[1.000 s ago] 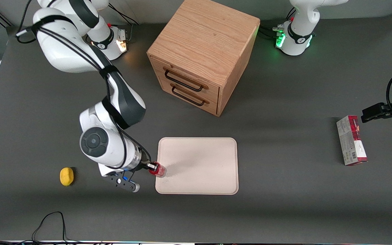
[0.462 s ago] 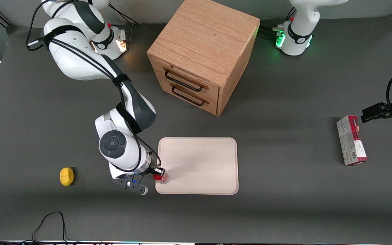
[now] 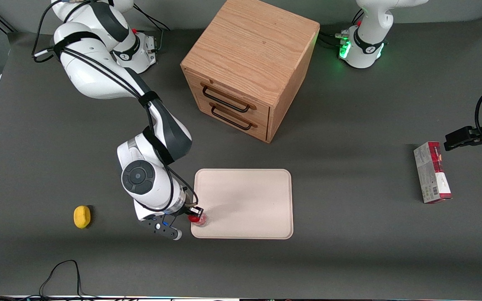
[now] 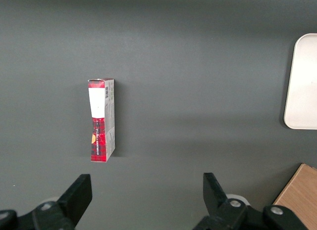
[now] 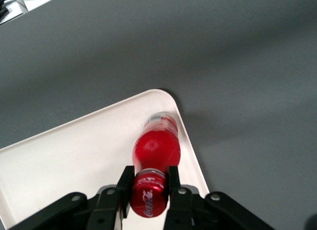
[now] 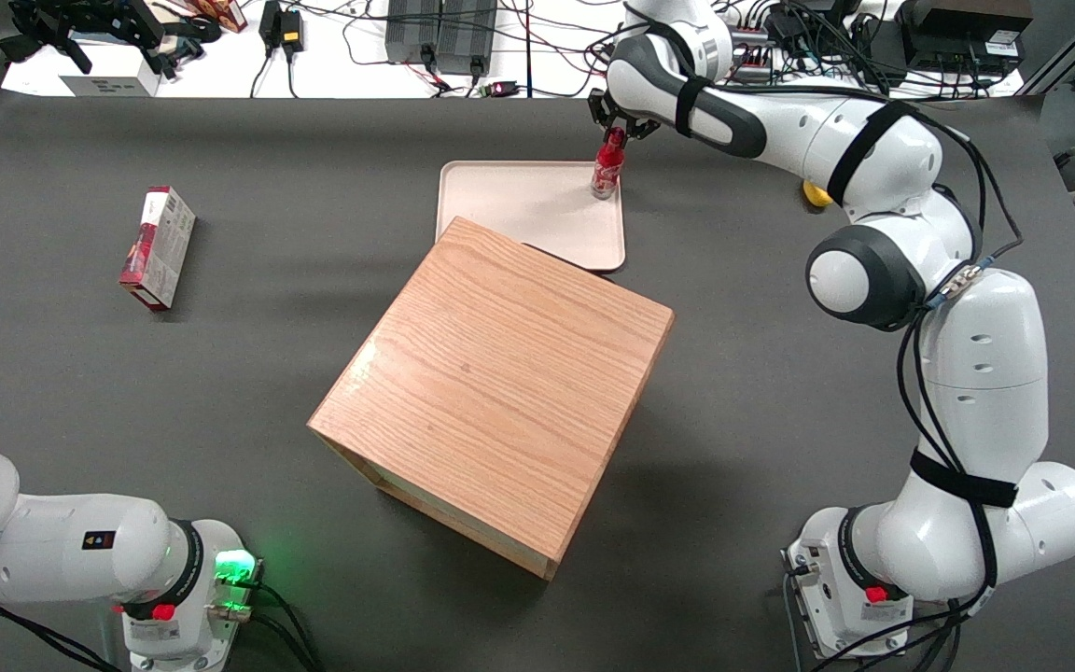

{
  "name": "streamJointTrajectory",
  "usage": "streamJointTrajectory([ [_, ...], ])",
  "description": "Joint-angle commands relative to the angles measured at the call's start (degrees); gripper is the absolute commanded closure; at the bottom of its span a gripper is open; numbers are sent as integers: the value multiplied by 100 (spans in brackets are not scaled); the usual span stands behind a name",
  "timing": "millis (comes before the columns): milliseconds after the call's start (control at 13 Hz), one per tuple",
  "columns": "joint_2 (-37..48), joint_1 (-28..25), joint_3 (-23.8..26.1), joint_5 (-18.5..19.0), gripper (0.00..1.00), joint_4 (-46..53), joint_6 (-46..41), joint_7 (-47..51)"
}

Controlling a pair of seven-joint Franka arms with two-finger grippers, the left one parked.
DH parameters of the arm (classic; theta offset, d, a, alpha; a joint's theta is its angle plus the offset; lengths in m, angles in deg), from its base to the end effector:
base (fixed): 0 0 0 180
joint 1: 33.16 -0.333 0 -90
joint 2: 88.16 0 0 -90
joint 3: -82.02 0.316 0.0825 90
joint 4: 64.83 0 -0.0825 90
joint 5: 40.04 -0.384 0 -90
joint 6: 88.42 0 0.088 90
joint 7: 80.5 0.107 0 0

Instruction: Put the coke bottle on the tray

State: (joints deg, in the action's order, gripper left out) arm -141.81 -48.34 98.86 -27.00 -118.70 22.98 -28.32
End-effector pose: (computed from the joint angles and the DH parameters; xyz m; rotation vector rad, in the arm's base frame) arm 0.7205 0.3246 0.3308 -3.0016 0.6173 -0.0960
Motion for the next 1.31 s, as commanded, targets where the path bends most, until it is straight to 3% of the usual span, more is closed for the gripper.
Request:
streamJointTrajectory([
  [0,-84,-55,21,172,0,211,22,188],
  [231,38,-29,30,164,0,193,-56,127],
  [385,554,172,56,85,0,-313,-720,-467],
  [615,2476,1058,39,-791,0,-2559,-804,-2038],
  [769,3663,1709,13,-1162,0,-3818,-812,-3435],
  [923,4622,1652,-703,-1478,0,-4681,-856,-4553],
  [1077,5362,776,-2037,-1743,0,-5210,-917,-5442],
  [1231,5768,534,-2378,-1709,0,-5239,-1373,-5613],
])
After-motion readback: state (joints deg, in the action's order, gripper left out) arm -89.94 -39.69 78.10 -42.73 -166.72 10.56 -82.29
